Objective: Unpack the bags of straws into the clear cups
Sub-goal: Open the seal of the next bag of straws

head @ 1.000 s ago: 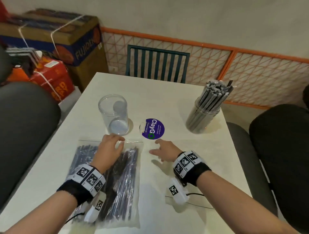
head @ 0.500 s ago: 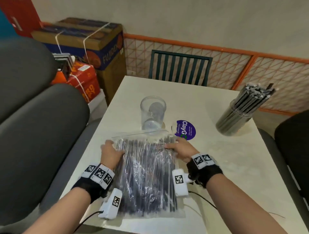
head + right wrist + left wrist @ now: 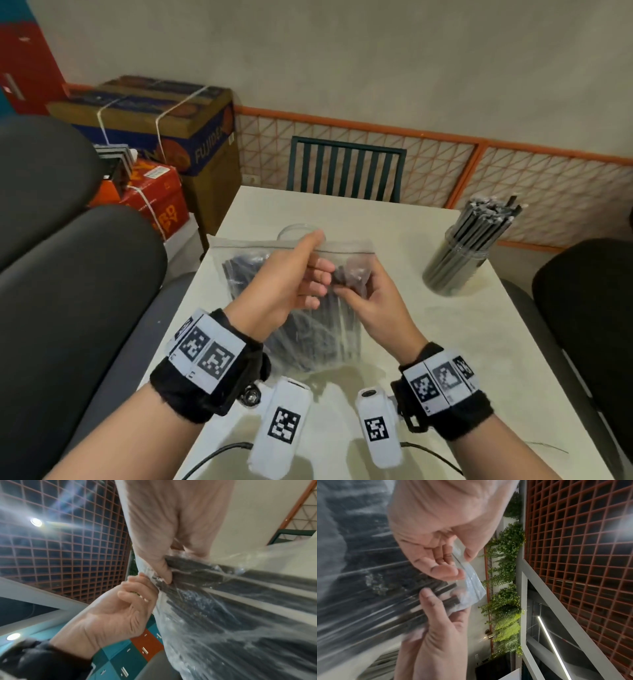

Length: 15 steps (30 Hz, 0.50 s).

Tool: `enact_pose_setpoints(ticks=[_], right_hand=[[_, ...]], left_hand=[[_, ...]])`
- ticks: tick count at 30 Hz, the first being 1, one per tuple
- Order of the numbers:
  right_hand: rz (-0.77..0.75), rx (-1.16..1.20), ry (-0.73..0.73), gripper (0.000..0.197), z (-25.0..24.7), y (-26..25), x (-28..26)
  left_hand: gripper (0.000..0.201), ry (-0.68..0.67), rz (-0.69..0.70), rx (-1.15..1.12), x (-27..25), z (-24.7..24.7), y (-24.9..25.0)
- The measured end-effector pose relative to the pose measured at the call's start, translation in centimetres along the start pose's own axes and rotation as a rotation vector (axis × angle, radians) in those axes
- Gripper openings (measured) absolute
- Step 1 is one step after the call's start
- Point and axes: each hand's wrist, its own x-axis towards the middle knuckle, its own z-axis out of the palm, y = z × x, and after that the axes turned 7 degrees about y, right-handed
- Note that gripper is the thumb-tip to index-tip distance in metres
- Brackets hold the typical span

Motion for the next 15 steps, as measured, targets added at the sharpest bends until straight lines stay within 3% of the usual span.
enact_pose_setpoints(ticks=[4,8,11,15], right_hand=[[0.033,0.0,-0.053,0.026,-0.2,0.6,-0.7],[0.114,-0.028,-0.22,0.034,-2.8,-1.0,-0.8],[0.115,-0.158,-0.14,0.046,-4.2,-3.2,-0.5],[-0.146,-0.592,-0.051,0.017,-4.7,-4.8,0.1]], left_hand=[[0.024,-0.018,0.021,-0.005,-0.4,0.5,-0.7],[0.025,-0.009,0.109,0.011,-0.9,0.9,-1.8],[0.025,0.072,0.198,0.061,-1.2,1.7,-2.5],[0.034,0.149,0.306,0.091,-1.3,2.9,-3.3]])
